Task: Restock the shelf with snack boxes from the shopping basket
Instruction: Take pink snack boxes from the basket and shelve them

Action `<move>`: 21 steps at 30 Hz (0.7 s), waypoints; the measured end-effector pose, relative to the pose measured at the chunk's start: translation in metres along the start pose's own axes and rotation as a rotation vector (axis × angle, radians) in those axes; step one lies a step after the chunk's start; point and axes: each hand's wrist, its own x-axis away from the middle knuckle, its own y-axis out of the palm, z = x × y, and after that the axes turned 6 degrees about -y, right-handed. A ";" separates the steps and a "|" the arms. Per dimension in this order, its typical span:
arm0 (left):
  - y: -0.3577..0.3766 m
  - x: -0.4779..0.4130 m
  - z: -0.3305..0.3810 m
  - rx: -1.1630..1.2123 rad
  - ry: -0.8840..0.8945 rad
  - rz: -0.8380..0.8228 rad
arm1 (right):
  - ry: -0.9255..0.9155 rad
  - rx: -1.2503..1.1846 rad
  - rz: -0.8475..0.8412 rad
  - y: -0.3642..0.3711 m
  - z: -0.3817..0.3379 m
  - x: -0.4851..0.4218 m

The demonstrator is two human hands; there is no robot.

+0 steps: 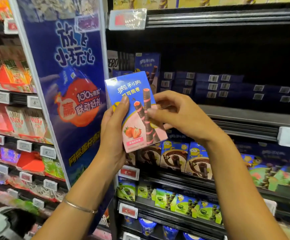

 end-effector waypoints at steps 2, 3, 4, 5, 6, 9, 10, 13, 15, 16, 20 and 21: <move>0.005 0.000 0.004 -0.031 -0.012 0.012 | -0.012 0.024 0.014 0.002 -0.001 0.001; 0.008 0.000 0.006 -0.058 -0.022 0.018 | -0.013 0.028 0.027 0.002 -0.001 0.001; 0.010 -0.001 0.007 -0.088 -0.029 0.019 | -0.013 0.023 0.040 0.001 -0.001 0.000; 0.012 -0.002 0.009 -0.110 -0.035 0.012 | -0.014 0.010 0.053 0.001 -0.001 0.000; 0.015 -0.003 0.011 -0.121 -0.046 0.010 | -0.016 -0.013 0.064 0.000 -0.001 0.000; 0.020 -0.005 0.014 -0.138 -0.082 0.050 | 0.032 -0.157 0.087 -0.004 -0.001 0.001; 0.020 -0.006 0.015 -0.179 -0.075 0.072 | 0.054 -0.194 0.093 -0.006 -0.002 0.001; 0.017 -0.011 0.014 -0.288 -0.066 0.164 | 0.085 -0.253 0.139 -0.016 -0.002 0.001; 0.011 -0.016 0.013 -0.284 -0.065 0.236 | 0.083 -0.286 0.203 -0.027 -0.001 0.000; 0.008 -0.017 0.013 -0.277 -0.052 0.249 | 0.081 -0.291 0.247 -0.033 0.000 -0.001; 0.004 -0.018 0.014 -0.280 -0.029 0.277 | 0.104 -0.259 0.450 -0.059 0.009 -0.014; 0.004 -0.017 0.014 -0.278 -0.023 0.271 | 0.118 -0.225 0.502 -0.064 0.013 -0.021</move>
